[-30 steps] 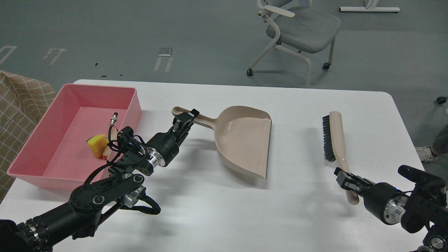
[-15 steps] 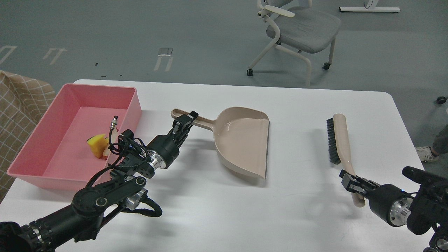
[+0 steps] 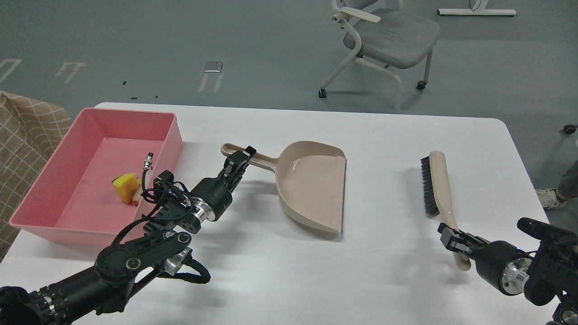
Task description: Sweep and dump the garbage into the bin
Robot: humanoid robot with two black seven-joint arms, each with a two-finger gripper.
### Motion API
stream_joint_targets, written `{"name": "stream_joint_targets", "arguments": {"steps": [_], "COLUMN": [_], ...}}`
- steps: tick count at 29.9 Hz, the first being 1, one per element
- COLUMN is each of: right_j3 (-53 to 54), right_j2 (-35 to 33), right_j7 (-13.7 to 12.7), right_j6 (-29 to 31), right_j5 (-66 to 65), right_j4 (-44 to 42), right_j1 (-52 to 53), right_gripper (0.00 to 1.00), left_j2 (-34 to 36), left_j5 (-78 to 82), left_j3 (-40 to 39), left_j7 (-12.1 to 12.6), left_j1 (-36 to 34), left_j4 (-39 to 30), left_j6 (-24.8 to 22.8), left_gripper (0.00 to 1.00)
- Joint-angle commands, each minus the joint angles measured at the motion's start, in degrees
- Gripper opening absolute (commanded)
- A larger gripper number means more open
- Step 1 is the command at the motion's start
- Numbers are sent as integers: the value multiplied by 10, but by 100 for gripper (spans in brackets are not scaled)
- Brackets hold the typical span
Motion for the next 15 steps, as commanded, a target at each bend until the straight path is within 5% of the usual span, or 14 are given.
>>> {"name": "stream_joint_targets", "arguments": {"steps": [1,7,15], "right_j3": [2,10,19], "right_j2": [5,9,18], "right_j7": [0,1,1], "right_j6": [0,0,0], "right_j5": [3,5,16], "right_j4": [-1,0,1], "right_j1": [-1,0,6], "right_gripper": [65,93,96], "left_j2": [0,2,14], "left_j5": [0,0,1], "left_j3": [-1,1,34], "left_j7": [0,-12,-56], "left_j1": [0,2,-3], "left_j4": [-3,-6,-6], "left_j6": [0,1,47], "left_gripper": [98,98,98]}}
